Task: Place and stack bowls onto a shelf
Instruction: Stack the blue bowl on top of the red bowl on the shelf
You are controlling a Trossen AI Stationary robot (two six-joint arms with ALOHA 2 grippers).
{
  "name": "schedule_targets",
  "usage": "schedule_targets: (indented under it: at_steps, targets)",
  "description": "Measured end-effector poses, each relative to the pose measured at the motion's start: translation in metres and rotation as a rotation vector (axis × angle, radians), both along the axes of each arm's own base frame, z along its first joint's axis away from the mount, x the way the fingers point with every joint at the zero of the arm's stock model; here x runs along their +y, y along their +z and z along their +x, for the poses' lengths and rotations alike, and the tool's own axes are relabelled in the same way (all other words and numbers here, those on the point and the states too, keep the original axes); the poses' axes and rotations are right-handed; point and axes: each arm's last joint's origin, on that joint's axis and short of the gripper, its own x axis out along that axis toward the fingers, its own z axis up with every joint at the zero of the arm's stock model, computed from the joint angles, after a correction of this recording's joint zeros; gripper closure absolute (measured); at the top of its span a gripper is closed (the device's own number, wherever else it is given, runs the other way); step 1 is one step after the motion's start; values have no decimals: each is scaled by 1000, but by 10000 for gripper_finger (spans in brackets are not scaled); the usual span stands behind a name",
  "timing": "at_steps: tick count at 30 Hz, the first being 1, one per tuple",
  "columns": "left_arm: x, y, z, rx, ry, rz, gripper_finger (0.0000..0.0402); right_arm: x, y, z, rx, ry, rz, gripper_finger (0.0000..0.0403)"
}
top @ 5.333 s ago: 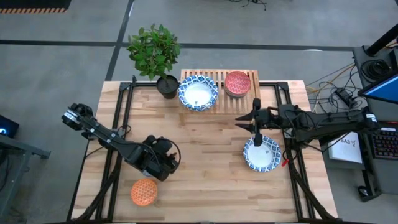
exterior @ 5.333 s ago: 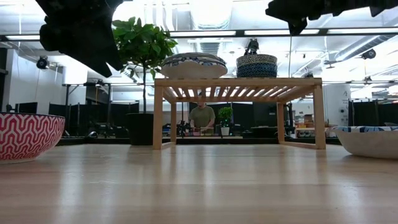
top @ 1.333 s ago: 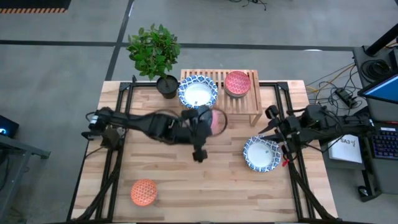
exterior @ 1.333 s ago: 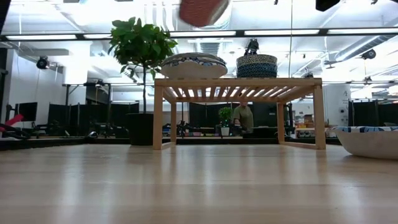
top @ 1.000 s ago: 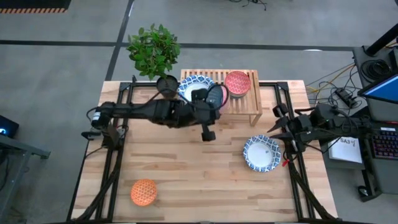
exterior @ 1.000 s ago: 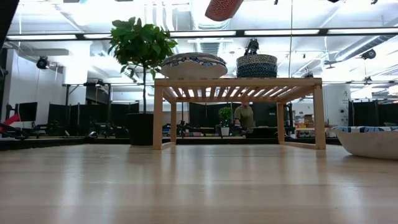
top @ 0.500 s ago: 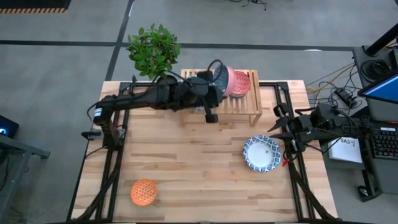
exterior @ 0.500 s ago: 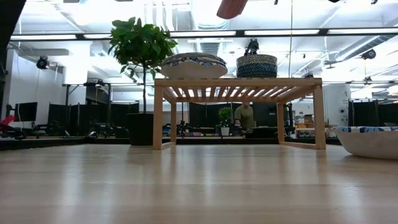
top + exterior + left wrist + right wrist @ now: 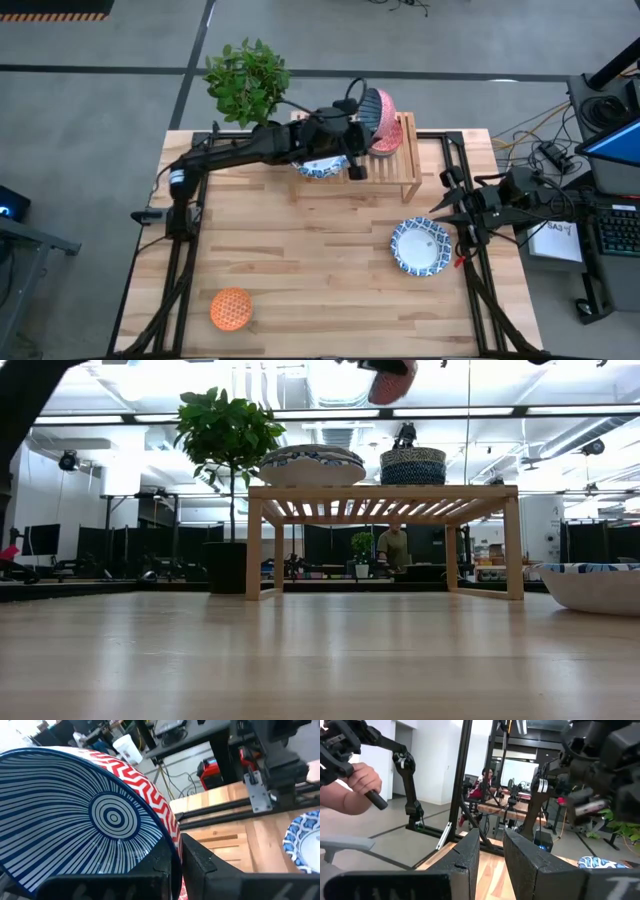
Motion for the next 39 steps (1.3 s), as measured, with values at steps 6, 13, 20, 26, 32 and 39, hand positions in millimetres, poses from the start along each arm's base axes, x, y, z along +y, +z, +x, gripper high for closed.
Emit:
schedule_targets:
  at_steps: [6, 13, 20, 26, 32, 39]
  targets:
    - [19, -13, 25, 57, 29, -10, 397, 0, 0, -1, -1, 0, -2, 326]
    - [28, -45, 37, 196, 40, -1, 397, 0, -2, -1, 16, 0, -3, 326]
    - [37, -48, 31, 247, 79, -32, 397, 0, -2, -3, 5, -4, -21, 326]
    - [36, -52, 34, 247, 80, -47, 386, 0, -2, -3, 7, -11, -22, 326]
    - [36, -52, 33, 247, 80, -48, 379, 0, -2, -3, 9, -11, -23, 326]
    - [36, -52, 34, 245, 80, -50, 379, 0, -3, -3, 12, -12, -24, 326]
